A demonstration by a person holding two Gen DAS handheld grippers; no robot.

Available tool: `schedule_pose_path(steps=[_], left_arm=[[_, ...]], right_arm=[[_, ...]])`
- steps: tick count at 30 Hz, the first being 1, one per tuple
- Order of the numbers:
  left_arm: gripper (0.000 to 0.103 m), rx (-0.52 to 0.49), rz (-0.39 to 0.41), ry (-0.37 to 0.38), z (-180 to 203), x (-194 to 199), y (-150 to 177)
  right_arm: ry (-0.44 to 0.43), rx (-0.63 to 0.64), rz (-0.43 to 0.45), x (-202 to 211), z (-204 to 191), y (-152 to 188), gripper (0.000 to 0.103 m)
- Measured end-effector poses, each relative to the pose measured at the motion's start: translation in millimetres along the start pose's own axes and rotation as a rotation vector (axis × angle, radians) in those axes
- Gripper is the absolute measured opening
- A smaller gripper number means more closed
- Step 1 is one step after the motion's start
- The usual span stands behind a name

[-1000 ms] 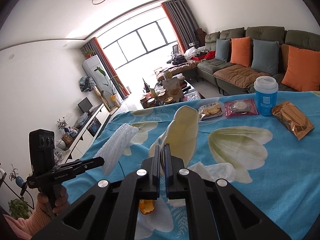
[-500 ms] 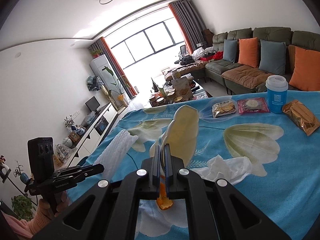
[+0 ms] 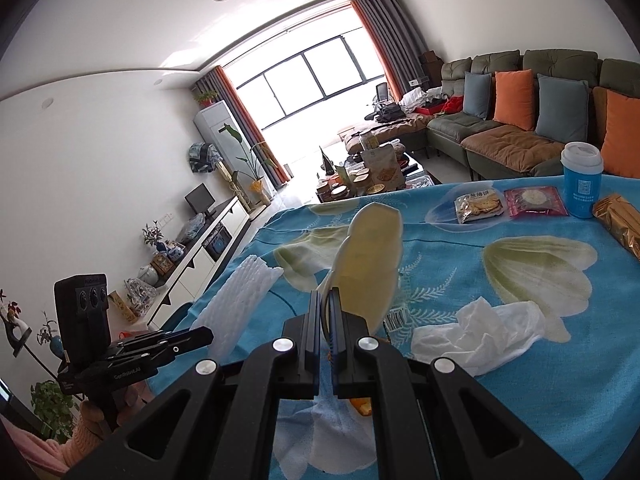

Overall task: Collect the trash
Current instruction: 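Lift the foam net with the left tool while the right lifts the cup toward the bin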

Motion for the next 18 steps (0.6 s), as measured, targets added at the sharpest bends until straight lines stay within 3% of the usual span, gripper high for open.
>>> schedule_pose_path(steps=[18], left_arm=[[0.012,0.031,0.024,-0.05,-8,16,12]], right_arm=[[-0.081,0.024,-0.04,-19,-25,1,0.003]])
Point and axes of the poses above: each gripper's, at about its wrist camera, not at the fingertips, and x roughly against the way its jaws point, z to its right, y to its underside, the point moved 6 cm from there along -x, roughly the way its jaws point, and after that the axes turned 13 degrees about -z, right-handed, at the moved point
